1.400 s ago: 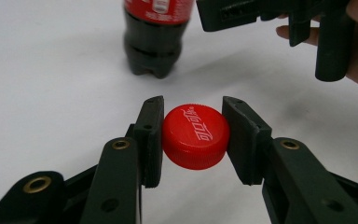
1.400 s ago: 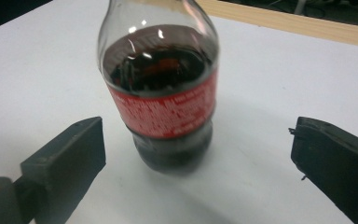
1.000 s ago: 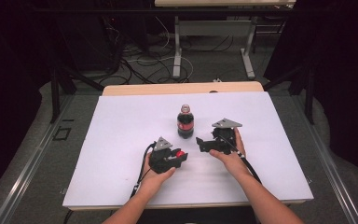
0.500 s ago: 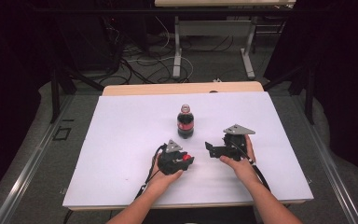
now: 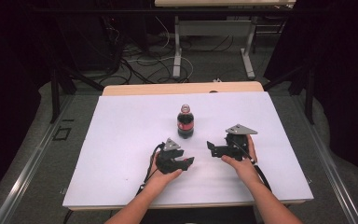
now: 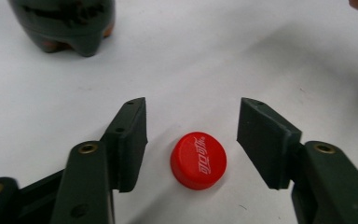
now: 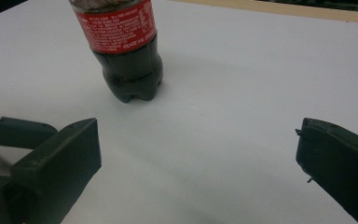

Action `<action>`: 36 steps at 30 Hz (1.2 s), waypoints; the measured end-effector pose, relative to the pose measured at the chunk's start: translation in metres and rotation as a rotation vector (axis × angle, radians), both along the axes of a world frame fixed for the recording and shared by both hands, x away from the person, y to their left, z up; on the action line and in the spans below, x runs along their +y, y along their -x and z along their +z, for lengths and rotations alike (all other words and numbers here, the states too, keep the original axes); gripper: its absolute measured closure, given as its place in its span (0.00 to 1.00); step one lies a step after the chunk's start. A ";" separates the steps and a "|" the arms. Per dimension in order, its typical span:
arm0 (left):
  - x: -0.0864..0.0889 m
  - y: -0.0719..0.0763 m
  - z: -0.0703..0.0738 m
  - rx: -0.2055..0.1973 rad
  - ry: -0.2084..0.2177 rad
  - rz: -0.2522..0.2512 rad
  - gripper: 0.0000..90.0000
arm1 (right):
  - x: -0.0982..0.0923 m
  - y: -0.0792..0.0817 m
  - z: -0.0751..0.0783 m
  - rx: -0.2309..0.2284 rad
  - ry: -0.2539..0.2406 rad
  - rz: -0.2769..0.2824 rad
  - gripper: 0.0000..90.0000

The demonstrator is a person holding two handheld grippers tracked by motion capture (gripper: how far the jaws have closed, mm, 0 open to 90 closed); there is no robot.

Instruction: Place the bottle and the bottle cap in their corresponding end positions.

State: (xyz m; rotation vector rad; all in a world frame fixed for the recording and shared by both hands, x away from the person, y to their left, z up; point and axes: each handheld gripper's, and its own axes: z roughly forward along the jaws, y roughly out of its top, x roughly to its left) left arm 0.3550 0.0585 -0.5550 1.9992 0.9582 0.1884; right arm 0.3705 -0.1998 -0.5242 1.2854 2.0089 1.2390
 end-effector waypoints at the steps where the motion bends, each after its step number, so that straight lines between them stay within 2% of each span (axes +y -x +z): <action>1: 0.003 0.000 0.003 0.005 0.004 0.008 0.44 | -0.001 0.000 0.000 -0.002 0.001 0.000 0.00; 3: 0.012 -0.002 0.008 -0.016 -0.003 0.016 0.39 | -0.002 0.000 0.000 -0.003 0.002 -0.003 0.00; 6: 0.027 -0.002 0.015 0.001 0.005 0.049 0.36 | -0.004 0.000 0.000 0.006 -0.007 -0.005 0.00; 8: 0.038 -0.003 0.018 0.011 0.013 0.068 0.34 | -0.006 -0.001 -0.001 -0.007 0.003 -0.015 0.00; 9: 0.044 -0.004 0.020 0.005 0.010 0.073 0.33 | -0.006 -0.001 -0.001 0.006 -0.005 -0.016 0.00; 11: 0.054 -0.006 0.023 0.000 0.027 0.098 0.31 | -0.007 -0.001 -0.001 0.006 -0.004 -0.015 0.00; 13: 0.065 -0.008 0.027 -0.018 0.021 0.120 0.31 | -0.008 -0.002 -0.002 0.007 -0.005 -0.018 0.00; 16: 0.081 -0.010 0.034 -0.006 0.038 0.142 0.31 | -0.009 -0.001 -0.002 0.013 -0.007 -0.019 0.00; 18: 0.091 -0.011 0.037 -0.052 0.023 0.160 0.31 | -0.011 -0.002 -0.003 0.004 0.002 -0.018 0.00; 22: 0.113 -0.011 0.042 -0.096 0.036 0.196 0.30 | -0.014 -0.002 -0.002 0.012 -0.006 -0.028 0.00; 23: 0.118 -0.011 0.043 -0.104 0.044 0.210 0.29 | -0.015 -0.003 -0.003 0.007 0.000 -0.028 0.00; 25: 0.130 -0.011 0.044 -0.093 0.039 0.239 0.29 | -0.017 -0.003 -0.003 0.012 -0.003 -0.035 0.00; 30: 0.155 -0.011 0.042 -0.095 0.030 0.297 0.21 | -0.020 -0.004 -0.005 0.014 -0.007 -0.043 0.00; 33: 0.165 -0.012 0.040 -0.091 0.026 0.340 0.17 | -0.022 -0.005 -0.006 0.015 -0.004 -0.044 0.00; 36: 0.171 -0.014 0.037 -0.087 0.029 0.353 0.10 | -0.023 -0.006 -0.008 0.016 0.004 -0.043 0.00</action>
